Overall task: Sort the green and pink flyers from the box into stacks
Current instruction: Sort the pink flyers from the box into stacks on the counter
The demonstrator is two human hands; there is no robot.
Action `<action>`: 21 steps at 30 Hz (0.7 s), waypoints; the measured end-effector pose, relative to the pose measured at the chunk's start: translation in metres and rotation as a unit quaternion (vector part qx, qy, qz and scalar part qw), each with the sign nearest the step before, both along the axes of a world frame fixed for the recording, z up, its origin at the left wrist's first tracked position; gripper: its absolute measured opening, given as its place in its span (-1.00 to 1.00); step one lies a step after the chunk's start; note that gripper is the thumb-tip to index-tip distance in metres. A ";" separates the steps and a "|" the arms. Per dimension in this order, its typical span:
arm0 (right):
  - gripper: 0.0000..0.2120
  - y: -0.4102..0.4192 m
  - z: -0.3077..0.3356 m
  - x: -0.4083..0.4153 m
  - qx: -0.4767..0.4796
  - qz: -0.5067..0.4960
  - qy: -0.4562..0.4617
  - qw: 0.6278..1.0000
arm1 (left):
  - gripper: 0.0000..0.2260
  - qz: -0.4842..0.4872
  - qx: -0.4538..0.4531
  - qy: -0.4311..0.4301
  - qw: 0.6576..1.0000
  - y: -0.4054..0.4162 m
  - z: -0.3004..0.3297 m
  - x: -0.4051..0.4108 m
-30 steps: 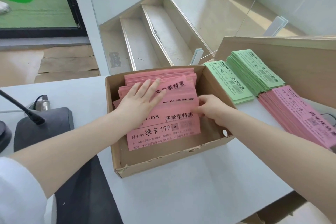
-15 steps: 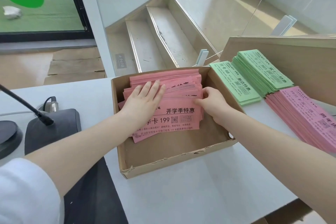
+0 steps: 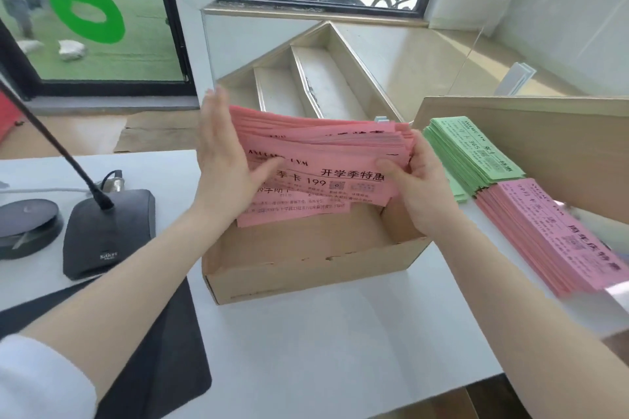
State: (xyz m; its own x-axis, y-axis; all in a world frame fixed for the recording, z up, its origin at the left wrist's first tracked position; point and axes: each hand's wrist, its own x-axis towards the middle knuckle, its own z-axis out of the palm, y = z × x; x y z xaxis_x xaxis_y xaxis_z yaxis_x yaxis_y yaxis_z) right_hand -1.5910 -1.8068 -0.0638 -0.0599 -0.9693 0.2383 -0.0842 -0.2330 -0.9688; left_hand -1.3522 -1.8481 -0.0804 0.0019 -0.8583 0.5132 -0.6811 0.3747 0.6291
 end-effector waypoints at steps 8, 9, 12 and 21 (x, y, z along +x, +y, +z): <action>-0.65 0.094 0.015 -0.074 -0.026 0.017 -0.081 0.996 | -0.53 -0.151 0.137 0.237 0.950 0.118 0.030 -0.044; -0.66 0.107 0.011 -0.082 -0.018 0.025 -0.085 0.996 | -0.56 -0.155 0.136 0.247 0.947 0.134 0.024 -0.052; -0.65 0.139 -0.016 -0.102 0.019 0.041 -0.063 0.997 | -0.45 -0.157 0.167 0.303 0.925 0.176 -0.010 -0.069; -0.74 0.174 -0.090 -0.103 0.150 0.037 0.008 0.988 | -0.67 -0.080 0.234 0.361 0.899 0.218 -0.081 -0.080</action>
State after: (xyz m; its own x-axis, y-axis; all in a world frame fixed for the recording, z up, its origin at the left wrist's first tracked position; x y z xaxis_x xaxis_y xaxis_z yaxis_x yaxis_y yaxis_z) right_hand -1.6937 -1.6323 -0.1538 0.0155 -0.9980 -0.0609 -0.0936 0.0592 -0.9939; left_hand -1.4323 -1.6298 -0.1615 0.0469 -0.9988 0.0104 0.0077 0.0108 0.9999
